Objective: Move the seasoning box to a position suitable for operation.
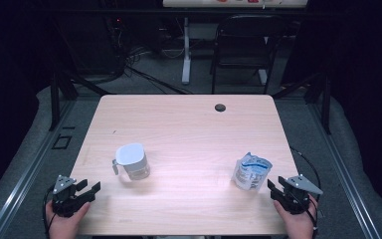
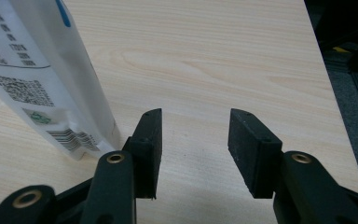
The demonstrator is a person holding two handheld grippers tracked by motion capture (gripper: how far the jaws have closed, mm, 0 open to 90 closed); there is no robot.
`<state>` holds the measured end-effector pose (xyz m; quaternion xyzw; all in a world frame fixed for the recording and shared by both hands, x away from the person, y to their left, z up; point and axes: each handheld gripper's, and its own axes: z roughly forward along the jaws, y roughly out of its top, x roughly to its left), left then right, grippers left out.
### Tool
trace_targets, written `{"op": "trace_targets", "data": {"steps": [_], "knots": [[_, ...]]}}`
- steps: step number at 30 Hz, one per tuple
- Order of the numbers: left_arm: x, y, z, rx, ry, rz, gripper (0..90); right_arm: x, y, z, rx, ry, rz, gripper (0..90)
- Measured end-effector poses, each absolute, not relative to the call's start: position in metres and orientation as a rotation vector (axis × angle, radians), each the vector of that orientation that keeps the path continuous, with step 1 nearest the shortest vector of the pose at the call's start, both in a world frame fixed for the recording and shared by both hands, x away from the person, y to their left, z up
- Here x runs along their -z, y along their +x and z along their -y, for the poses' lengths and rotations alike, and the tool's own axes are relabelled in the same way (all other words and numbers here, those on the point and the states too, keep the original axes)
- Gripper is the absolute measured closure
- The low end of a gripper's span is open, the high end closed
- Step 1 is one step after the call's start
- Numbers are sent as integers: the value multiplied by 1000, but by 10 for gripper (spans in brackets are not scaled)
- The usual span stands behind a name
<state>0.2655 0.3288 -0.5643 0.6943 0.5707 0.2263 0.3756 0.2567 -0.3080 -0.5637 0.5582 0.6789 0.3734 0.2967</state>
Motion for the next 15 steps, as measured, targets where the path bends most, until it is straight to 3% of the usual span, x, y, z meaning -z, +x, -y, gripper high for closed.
{"op": "trace_targets", "data": {"steps": [15], "knots": [[564,265,-320,-597,1776,-1422,454,561,254,319,-1006,1528,-1768,553]]}}
